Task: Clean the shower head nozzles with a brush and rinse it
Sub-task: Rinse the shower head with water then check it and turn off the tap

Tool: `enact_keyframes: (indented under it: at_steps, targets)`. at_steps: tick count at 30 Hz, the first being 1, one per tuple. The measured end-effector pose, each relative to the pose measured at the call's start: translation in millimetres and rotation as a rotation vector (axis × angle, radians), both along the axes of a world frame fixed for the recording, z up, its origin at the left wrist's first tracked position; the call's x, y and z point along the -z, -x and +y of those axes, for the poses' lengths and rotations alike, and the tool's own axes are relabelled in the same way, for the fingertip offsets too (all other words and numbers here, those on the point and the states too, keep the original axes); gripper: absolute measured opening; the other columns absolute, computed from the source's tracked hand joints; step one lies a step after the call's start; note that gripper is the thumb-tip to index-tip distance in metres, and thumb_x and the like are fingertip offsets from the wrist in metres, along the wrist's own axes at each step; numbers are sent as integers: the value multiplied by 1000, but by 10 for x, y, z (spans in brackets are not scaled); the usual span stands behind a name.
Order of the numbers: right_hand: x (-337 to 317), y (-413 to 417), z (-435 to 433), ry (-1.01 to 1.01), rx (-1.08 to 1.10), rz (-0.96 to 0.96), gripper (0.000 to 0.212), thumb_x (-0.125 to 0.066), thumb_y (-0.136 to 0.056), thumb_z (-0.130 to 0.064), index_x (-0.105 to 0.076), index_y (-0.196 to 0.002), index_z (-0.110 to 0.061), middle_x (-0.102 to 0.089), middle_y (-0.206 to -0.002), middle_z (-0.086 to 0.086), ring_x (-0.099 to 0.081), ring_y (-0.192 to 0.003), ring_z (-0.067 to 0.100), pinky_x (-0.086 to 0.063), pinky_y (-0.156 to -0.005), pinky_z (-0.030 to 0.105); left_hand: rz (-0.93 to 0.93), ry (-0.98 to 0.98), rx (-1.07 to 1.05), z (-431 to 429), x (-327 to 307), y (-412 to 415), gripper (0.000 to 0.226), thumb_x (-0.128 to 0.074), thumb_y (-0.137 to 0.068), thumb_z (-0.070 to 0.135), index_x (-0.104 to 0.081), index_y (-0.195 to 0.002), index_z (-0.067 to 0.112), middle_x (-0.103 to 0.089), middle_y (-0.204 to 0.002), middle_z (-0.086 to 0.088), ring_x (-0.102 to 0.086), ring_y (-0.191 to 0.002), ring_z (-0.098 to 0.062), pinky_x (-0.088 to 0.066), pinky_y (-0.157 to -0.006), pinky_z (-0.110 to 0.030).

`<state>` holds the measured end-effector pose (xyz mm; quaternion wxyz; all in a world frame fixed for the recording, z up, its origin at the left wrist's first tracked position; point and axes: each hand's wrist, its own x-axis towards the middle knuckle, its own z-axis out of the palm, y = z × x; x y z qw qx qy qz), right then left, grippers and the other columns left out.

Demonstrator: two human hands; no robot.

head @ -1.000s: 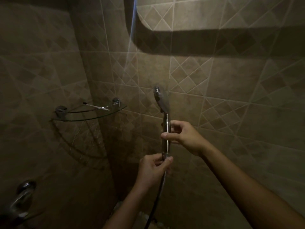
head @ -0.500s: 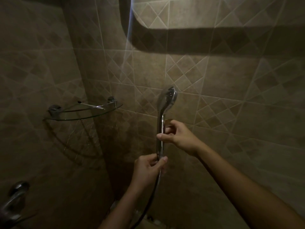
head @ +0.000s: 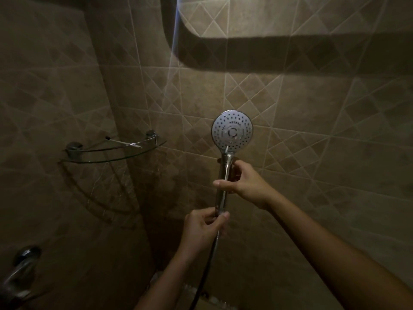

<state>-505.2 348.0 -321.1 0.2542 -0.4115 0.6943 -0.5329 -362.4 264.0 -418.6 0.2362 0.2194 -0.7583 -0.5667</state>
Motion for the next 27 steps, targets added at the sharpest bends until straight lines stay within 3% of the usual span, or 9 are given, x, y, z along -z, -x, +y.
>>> enact_keyframes:
  at_steps: [4, 7, 10, 14, 19, 24, 27]
  targets:
    - [-2, 1, 16, -8, -47, 3, 38, -77, -85, -24, -58, -118, -29, -66, -118, 4, -66, -109, 19, -57, -91, 34, -6, -13, -5, 14, 8, 4, 13, -70, -92, 28, -76, -86, 18, -77, -76, -4, -76, -73, -17, -63, -70, -37]
    - [-17, 37, 44, 25, -132, -153, 41, -68, -91, -10, -55, -129, -16, -69, -124, 4, -68, -114, 16, -52, -100, 40, 3, -25, -10, 17, 12, -2, 12, -70, -92, 25, -77, -87, 17, -77, -75, -3, -76, -72, -16, -63, -68, -35]
    - [8, 48, 59, 43, -93, -129, 51, -72, -88, -9, -51, -135, -13, -72, -118, 8, -71, -109, 18, -54, -99, 44, -5, -26, -10, 13, 15, -11, 12, -71, -91, 25, -77, -87, 17, -77, -75, -3, -77, -72, -17, -64, -71, -40]
    - [34, 22, 43, 46, -58, 31, 57, -74, -88, -25, -49, -139, -32, -63, -121, 8, -65, -112, 22, -57, -95, 41, -4, -43, 8, 14, 12, -21, 10, -70, -92, 26, -77, -91, 20, -78, -79, -3, -77, -74, -17, -65, -73, -41]
    - [64, 52, 64, 52, -166, -184, 47, -63, -95, -8, -49, -138, -17, -68, -129, 3, -65, -120, 16, -48, -102, 45, 7, -59, -8, 37, 61, -21, 9, -71, -91, 26, -79, -89, 22, -78, -77, -5, -77, -73, -20, -64, -72, -46]
    - [34, 13, 68, 93, -79, -45, 47, -75, -85, -9, -55, -128, -13, -67, -117, 11, -69, -105, 18, -58, -87, 28, 20, -61, -7, 38, 91, -42, 11, -72, -91, 24, -78, -86, 17, -78, -78, -8, -77, -75, -22, -65, -72, -44]
    - [42, 5, 53, 64, -36, 34, 38, -77, -85, -20, -61, -119, -17, -67, -113, 8, -68, -104, 18, -57, -93, 37, 40, -58, -13, 60, 73, -30, 12, -71, -92, 21, -79, -82, 17, -78, -75, -8, -77, -71, -22, -63, -66, -36]
